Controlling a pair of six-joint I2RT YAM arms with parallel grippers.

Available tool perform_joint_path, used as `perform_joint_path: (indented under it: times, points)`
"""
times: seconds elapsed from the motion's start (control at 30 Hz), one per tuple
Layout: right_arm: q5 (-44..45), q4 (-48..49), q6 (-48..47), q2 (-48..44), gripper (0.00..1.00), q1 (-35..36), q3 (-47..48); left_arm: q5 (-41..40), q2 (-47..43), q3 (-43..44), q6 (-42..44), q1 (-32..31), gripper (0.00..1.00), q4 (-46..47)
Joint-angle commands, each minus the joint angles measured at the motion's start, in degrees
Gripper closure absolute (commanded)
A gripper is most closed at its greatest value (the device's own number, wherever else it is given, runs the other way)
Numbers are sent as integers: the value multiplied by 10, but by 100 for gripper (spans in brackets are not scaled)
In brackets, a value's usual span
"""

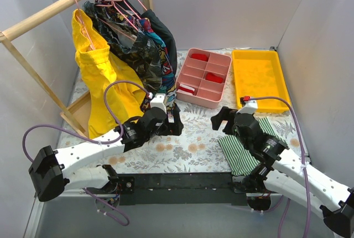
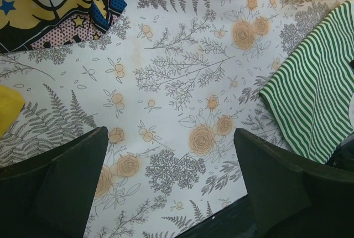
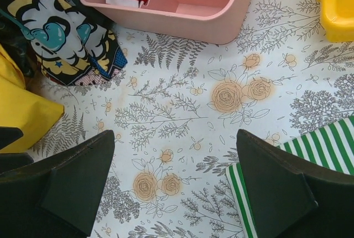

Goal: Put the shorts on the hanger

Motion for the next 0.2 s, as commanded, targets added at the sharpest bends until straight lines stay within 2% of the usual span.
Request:
perform_joint_path:
  times: [0.0,0.17]
  points:
    - [23,16,-10,0,1,-1,4,-28,-30,-15,-19,-3,2,34]
    - [20,30,-11,-3,1,0,-6,-31,-50,-30,-17,-3,2,51]
